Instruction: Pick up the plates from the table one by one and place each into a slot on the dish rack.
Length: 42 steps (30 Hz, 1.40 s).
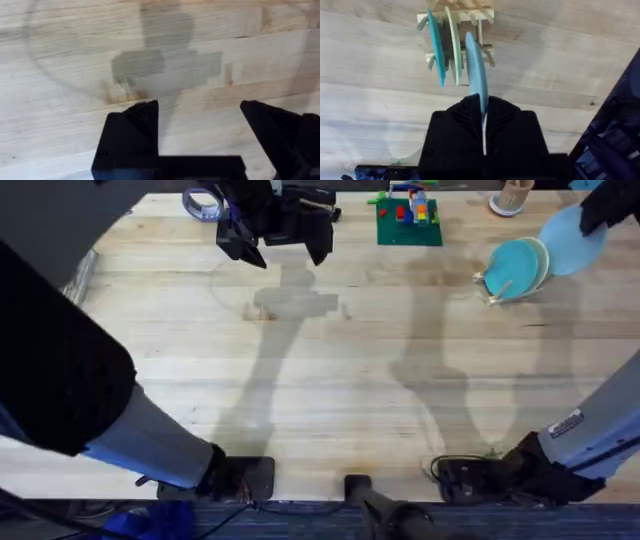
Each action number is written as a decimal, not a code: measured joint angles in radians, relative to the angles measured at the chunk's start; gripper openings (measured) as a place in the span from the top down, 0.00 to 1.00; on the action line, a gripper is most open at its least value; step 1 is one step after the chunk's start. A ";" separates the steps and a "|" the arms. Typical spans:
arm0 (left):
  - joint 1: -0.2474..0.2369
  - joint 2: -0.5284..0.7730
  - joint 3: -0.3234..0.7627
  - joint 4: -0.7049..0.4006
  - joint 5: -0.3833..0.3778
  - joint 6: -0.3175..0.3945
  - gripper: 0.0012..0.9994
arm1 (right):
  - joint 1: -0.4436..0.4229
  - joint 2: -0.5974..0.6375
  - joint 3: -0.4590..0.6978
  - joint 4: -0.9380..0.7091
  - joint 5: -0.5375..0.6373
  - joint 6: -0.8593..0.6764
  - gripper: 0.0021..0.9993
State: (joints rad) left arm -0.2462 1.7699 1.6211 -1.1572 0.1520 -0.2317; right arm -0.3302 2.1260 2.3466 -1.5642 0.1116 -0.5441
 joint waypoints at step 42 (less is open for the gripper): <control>0.000 0.000 0.000 0.000 0.000 0.000 0.00 | 0.000 0.113 -0.084 0.069 -0.038 -0.003 0.97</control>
State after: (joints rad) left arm -0.2462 1.7699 1.6211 -1.1572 0.1520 -0.2317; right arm -0.3302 2.2387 2.2631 -1.4956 0.0738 -0.5472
